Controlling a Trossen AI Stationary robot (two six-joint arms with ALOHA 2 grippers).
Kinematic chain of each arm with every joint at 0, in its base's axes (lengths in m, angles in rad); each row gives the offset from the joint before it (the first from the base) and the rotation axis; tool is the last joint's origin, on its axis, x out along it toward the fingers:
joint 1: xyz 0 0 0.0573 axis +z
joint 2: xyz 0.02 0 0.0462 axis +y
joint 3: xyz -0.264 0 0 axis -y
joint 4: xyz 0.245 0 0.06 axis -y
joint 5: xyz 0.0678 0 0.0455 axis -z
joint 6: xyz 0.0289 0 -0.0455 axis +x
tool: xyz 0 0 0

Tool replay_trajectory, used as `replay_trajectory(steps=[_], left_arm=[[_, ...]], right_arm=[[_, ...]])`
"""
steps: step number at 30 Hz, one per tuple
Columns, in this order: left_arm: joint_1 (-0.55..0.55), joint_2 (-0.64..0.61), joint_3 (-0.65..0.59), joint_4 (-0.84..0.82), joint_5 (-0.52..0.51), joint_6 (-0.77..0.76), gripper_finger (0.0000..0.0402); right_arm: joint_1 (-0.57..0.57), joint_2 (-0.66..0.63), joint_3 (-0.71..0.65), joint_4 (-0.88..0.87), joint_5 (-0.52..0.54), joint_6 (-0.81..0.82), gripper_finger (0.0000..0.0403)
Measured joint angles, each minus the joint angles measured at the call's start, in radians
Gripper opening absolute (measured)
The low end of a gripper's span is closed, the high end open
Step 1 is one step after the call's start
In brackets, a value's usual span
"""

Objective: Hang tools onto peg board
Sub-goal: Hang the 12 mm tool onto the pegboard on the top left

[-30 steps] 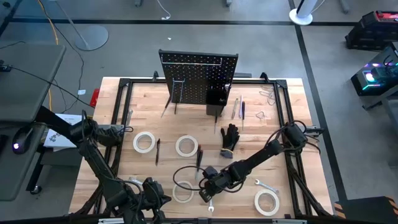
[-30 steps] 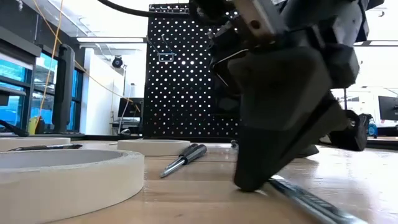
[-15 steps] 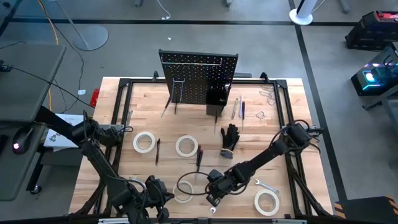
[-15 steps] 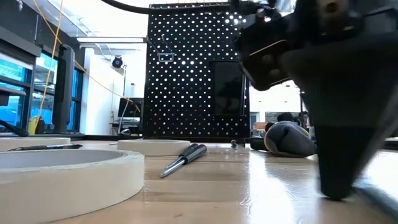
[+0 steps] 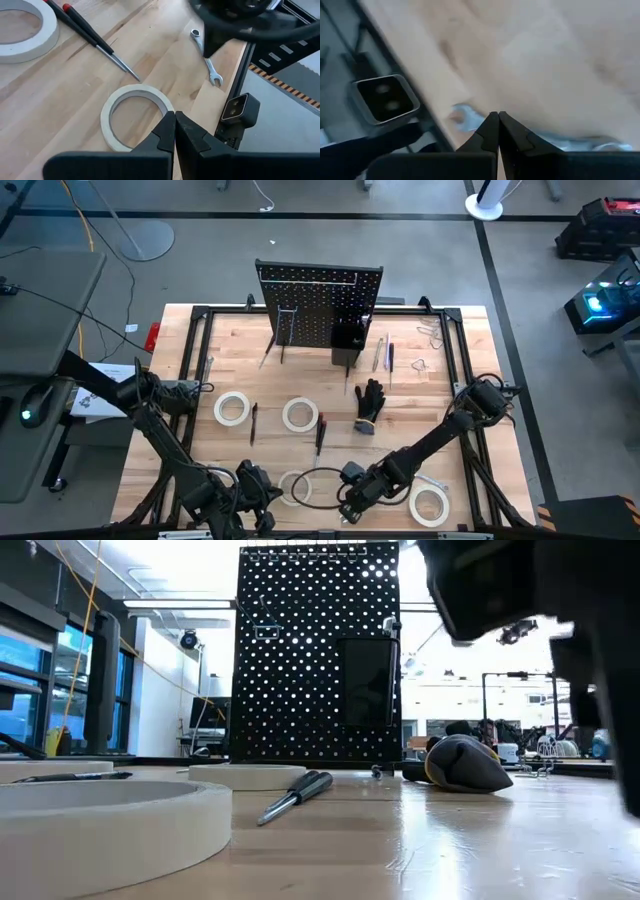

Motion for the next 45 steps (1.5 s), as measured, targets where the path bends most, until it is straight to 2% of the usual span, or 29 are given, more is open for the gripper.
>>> replay_trajectory(steps=[11, 16, 26, 34, 38, 42, 45], left_arm=[[0.003, 0.000, 0.000, 0.000, -0.019, 0.010, 0.0000], [0.010, 0.000, 0.000, 0.014, -0.019, 0.014, 0.0000], [0.034, 0.001, 0.000, 0.199, -0.020, 0.155, 0.0000], [0.047, 0.004, 0.000, 0.210, -0.018, 0.183, 0.0000], [0.047, 0.006, 0.000, 0.210, -0.019, 0.191, 0.0000], [0.048, 0.006, 0.000, 0.210, -0.019, 0.208, 0.0000], [0.048, 0.006, 0.000, 0.211, -0.021, 0.206, 0.0000]], right_arm=[[0.022, 0.011, 0.000, 0.027, 0.119, 0.054, 0.0000], [0.020, 0.019, 0.001, 0.033, 0.121, 0.058, 0.0000], [0.034, 0.053, 0.002, 0.078, 0.075, 0.074, 0.0000], [0.098, 0.053, 0.002, 0.082, 0.048, 0.156, 0.0000], [0.116, 0.041, 0.002, 0.086, 0.089, 0.204, 0.0000], [0.097, -0.021, 0.003, 0.031, 0.160, 0.183, 0.0000], [0.067, -0.065, 0.003, -0.129, 0.188, 0.185, 0.0000]])
